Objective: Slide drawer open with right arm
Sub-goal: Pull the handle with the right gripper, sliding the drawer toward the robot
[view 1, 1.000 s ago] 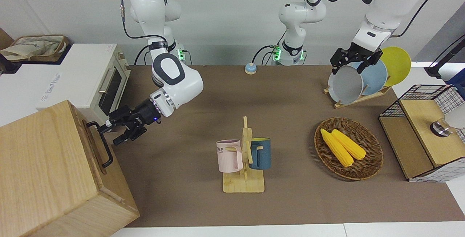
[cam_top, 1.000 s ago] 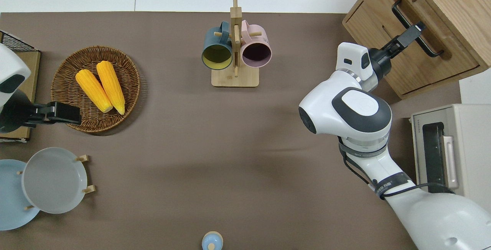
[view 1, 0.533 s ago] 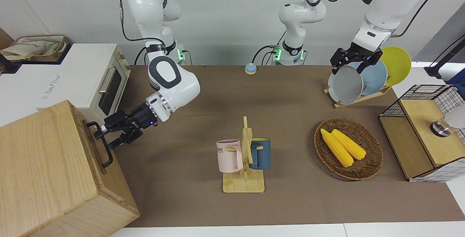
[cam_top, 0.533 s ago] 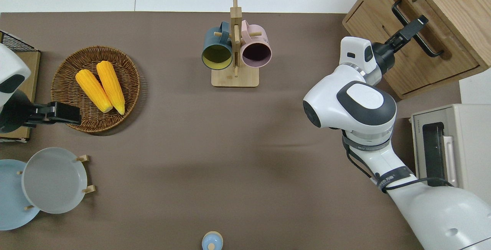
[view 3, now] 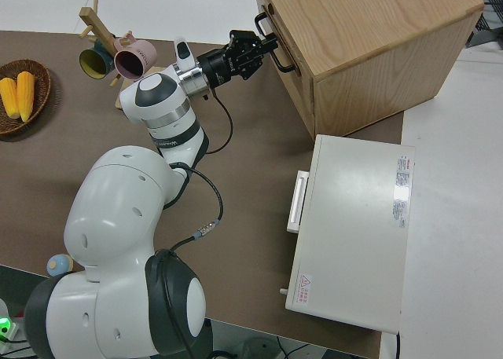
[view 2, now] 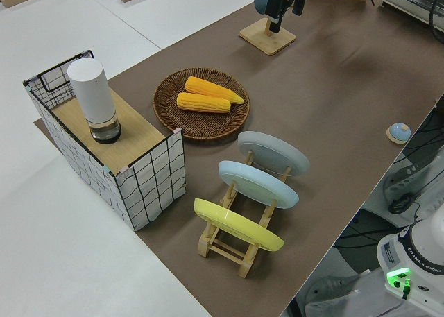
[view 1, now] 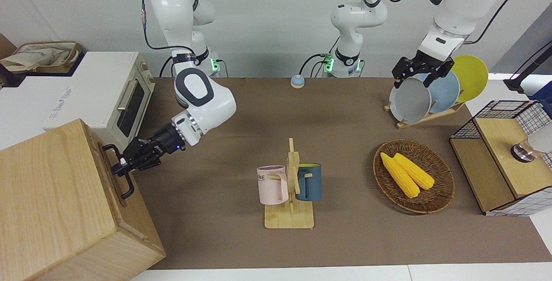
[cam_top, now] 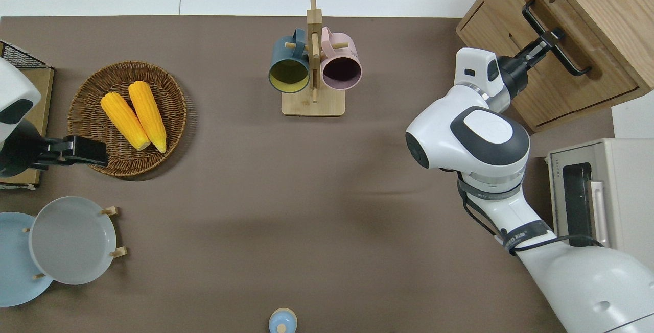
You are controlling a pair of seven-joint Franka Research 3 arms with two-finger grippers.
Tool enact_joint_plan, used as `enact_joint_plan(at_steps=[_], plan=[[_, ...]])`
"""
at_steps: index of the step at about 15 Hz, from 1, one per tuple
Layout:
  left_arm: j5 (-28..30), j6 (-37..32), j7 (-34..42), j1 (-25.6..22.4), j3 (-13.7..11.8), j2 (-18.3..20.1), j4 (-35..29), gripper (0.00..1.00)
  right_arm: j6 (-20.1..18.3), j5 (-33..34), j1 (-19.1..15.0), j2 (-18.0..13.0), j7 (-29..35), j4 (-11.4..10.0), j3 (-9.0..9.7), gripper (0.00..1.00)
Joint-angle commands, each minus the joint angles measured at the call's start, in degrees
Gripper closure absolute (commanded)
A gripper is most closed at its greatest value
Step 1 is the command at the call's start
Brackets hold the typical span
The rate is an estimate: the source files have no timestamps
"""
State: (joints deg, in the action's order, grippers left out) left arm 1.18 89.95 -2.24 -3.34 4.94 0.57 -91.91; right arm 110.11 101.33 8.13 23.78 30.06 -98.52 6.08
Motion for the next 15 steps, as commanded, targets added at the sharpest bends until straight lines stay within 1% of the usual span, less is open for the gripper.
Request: enact_joint_plan(at_steps=[1,4,6,7,8,11,12,15], plan=[[-0.7,-0.7,0.4,0.3,-0.3,0.6,-0.3,0.0,0.4,1.8,-0.2,0.7,-2.0,1.0,-0.02,1.0],[-0.7,-0.7,0.4,0.3,-0.3,0.6,-0.3,0.0,0.2,1.7,0.0,0.7,-1.7,1.0,0.07,1.0],[-0.7,-0.6,0.4,0.4,-0.3,0.6,-0.3,0.0,-1.0,1.3,1.2,0.6,-1.6,1.0,0.07,1.0],[-0.7,-0.6,0.4,0.3,-0.3,0.6,-0.3,0.0,-3.2,1.1,2.0,0.6,-1.3,1.0,0.16,1.0],[-0.7,-0.6,0.4,0.3,-0.3,0.6,-0.3,0.0,-4.6,1.0,2.7,0.7,-1.2,0.9,0.24,1.0],[-0.7,-0.7,0.4,0.3,-0.3,0.6,-0.3,0.0,-7.6,0.7,4.5,0.7,-1.2,0.9,0.59,1.0],[-0.7,-0.7,0.4,0.3,-0.3,0.6,-0.3,0.0,-9.4,-0.3,5.7,0.7,-1.2,0.9,0.68,1.0],[-0.7,-0.6,0.4,0.3,-0.3,0.6,-0.3,0.0,-12.4,-2.0,8.3,0.7,-1.6,0.9,0.68,1.0]])
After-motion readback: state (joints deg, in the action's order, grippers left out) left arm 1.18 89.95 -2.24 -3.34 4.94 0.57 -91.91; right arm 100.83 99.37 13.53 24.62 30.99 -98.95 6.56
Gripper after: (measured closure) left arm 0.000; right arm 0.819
